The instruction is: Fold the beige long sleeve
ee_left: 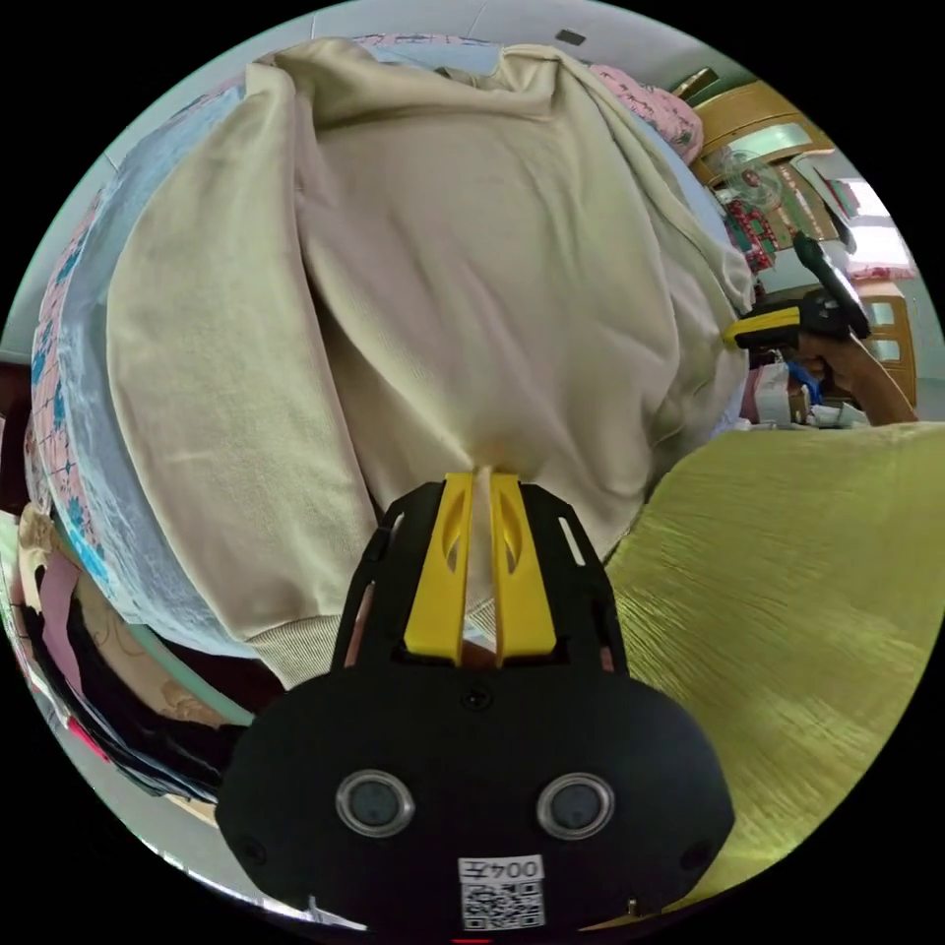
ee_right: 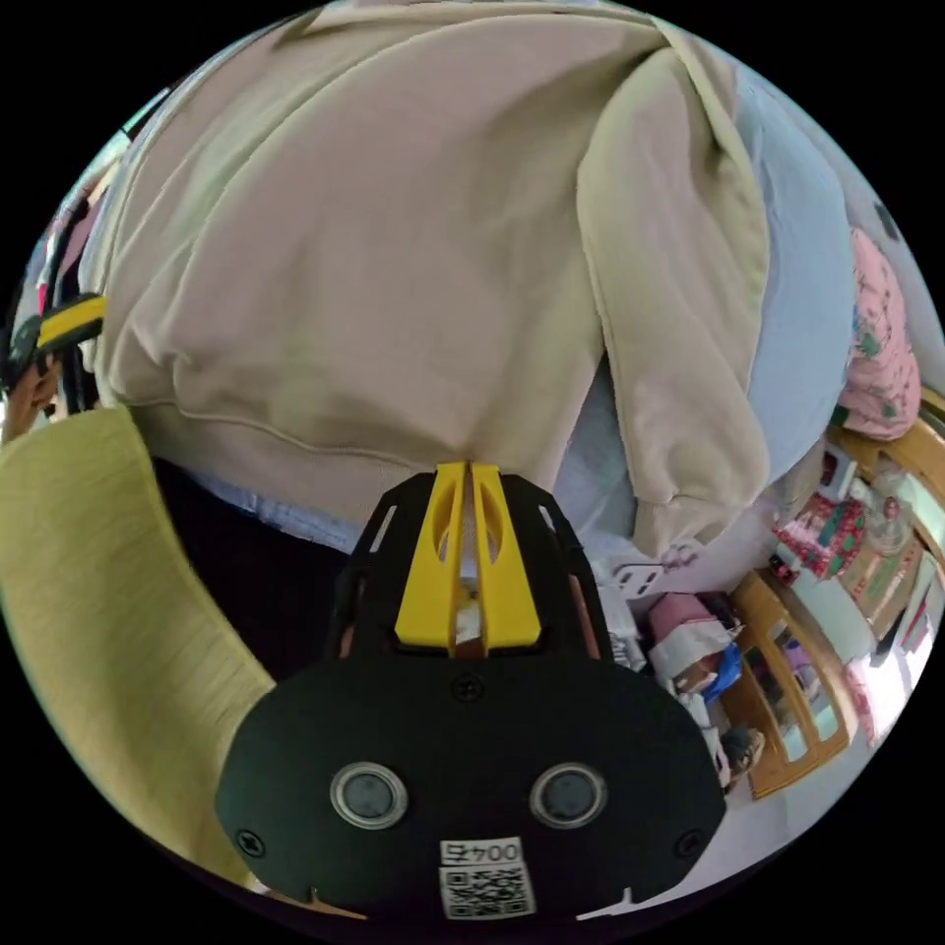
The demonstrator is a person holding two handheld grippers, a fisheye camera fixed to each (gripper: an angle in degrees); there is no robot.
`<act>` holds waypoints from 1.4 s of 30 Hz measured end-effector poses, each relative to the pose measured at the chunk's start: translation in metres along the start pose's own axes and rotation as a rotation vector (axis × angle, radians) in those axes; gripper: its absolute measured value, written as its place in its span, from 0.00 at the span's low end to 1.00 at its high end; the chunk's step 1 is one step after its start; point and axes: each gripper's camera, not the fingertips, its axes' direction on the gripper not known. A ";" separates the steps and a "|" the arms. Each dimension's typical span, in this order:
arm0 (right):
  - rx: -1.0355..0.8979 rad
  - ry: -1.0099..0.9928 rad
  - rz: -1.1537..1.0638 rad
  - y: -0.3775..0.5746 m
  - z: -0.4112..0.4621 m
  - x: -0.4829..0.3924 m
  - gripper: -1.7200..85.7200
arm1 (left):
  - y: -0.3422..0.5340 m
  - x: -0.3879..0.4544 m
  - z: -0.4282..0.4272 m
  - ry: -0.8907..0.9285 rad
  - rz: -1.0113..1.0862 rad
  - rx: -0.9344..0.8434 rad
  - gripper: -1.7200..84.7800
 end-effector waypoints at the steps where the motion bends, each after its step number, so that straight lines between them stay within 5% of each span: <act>1: -0.023 -0.077 -0.003 -0.007 0.001 0.010 0.08 | -0.004 -0.004 -0.007 0.049 0.011 0.027 0.05; 6: 0.305 -0.240 0.023 -0.033 -0.063 0.051 0.15 | -0.027 -0.025 -0.058 0.146 -0.041 0.275 0.10; 11: 0.603 -0.096 -0.024 -0.115 -0.138 0.087 0.17 | -0.105 -0.032 -0.133 -0.107 0.031 0.499 0.14; 14: 0.626 0.027 -0.095 -0.185 -0.159 0.096 0.19 | -0.176 -0.030 -0.165 -0.284 0.139 0.548 0.17; 21: 0.424 0.188 -0.246 -0.326 -0.153 0.092 0.20 | -0.358 -0.040 -0.174 -0.393 0.302 0.387 0.21; 26: 0.276 0.291 -0.332 -0.363 -0.105 0.098 0.10 | -0.456 -0.060 -0.137 -0.379 0.306 0.190 0.21; 32: 0.641 0.203 -0.156 -0.269 -0.090 0.140 0.08 | -0.476 -0.076 -0.103 -0.218 0.303 0.133 0.12; 42: 0.717 -0.082 -0.159 -0.266 -0.096 0.189 0.17 | -0.458 -0.056 -0.053 -0.262 0.376 0.143 0.08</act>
